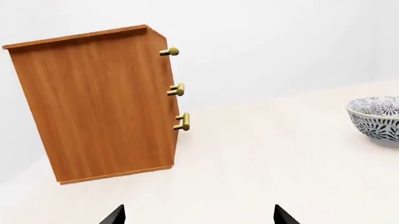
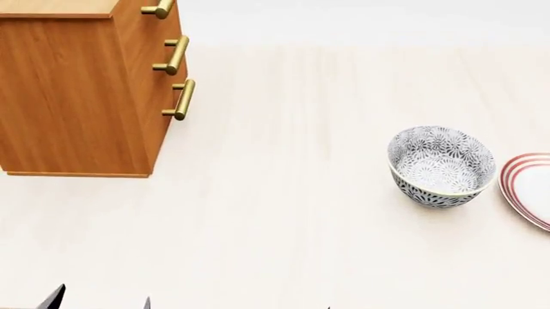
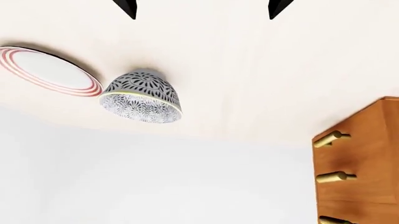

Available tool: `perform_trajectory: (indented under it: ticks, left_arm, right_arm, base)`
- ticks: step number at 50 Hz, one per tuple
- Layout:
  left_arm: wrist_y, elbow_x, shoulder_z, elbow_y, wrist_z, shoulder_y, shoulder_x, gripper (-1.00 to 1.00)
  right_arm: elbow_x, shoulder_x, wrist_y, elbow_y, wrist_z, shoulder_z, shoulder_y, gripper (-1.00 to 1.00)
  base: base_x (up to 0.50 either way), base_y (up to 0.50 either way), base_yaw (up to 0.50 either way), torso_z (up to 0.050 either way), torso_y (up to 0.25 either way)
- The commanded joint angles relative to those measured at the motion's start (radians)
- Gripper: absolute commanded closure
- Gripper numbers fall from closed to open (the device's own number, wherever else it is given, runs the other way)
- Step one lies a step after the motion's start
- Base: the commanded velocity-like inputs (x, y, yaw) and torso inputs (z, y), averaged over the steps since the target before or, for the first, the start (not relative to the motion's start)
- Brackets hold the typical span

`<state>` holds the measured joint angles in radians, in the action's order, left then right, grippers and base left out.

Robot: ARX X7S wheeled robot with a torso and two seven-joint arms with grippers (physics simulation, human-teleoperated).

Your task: Put the bowl on top of the cabinet.

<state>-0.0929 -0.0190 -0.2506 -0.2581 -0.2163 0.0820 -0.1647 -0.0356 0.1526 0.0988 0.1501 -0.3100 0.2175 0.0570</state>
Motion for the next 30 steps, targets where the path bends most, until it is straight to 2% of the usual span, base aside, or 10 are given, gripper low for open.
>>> perform_trajectory:
  ticks: [1,3,8,11,12,14,15,16,17,30]
  left_arm:
    - [-0.131,-0.114,-0.056,-0.31,-0.056,0.122,-0.012,-1.0]
    - [-0.07,-0.141,-0.075,-0.343,-0.066,0.154,-0.031,-1.0]
    - [-0.246,-0.103,-0.047,-0.448,-0.079,0.155,0.023,-1.0]
    - [-0.255,-0.107,-0.073,-0.454,-0.05,0.153,-0.002,-1.0]
    - [-0.208,-0.143,-0.093,-0.45,-0.058,0.156,-0.021,-1.0]
    - [-0.238,-0.138,-0.11,-0.463,-0.036,0.157,-0.028,-1.0]
    - [-0.236,-0.2,-0.132,-0.463,-0.061,0.163,-0.033,-1.0]
    - [-0.167,-0.219,-0.145,-0.45,-0.08,0.176,-0.05,-1.0]
    - [-0.175,-0.211,-0.124,-0.449,-0.105,0.184,-0.032,-1.0]
    - [-0.163,-0.208,-0.125,-0.454,-0.125,0.191,-0.041,-1.0]
  right_arm:
    - [0.039,0.024,-0.014,0.145,-0.044,0.022,0.091,-1.0]
    - [0.037,0.029,-0.021,0.171,-0.046,0.021,0.11,-1.0]
    - [0.052,0.042,-0.051,0.201,-0.05,0.036,0.142,-1.0]
    - [0.047,0.043,-0.046,0.2,-0.049,0.036,0.139,-1.0]
    - [0.048,0.044,-0.05,0.193,-0.049,0.038,0.135,-1.0]
    - [0.052,0.044,-0.049,0.185,-0.053,0.04,0.13,-1.0]
    - [0.048,0.044,-0.049,0.179,-0.051,0.041,0.126,-1.0]
    - [0.046,0.045,-0.049,0.177,-0.049,0.043,0.124,-1.0]
    - [0.049,0.045,-0.052,0.174,-0.051,0.045,0.123,-1.0]
    - [0.051,0.056,-0.061,0.183,-0.057,0.054,0.132,-1.0]
  base:
    - [0.0,0.0,0.0,0.0,0.0]
    - [0.0,0.0,0.0,0.0,0.0]
    - [0.0,0.0,0.0,0.0,0.0]
    - [0.0,0.0,0.0,0.0,0.0]
    - [0.0,0.0,0.0,0.0,0.0]
    - [0.04,0.0,0.0,0.0,0.0]
    - [0.11,0.0,0.0,0.0,0.0]
    - [0.13,0.0,0.0,0.0,0.0]
    - [0.23,0.0,0.0,0.0,0.0]
    - [0.39,0.0,0.0,0.0,0.0]
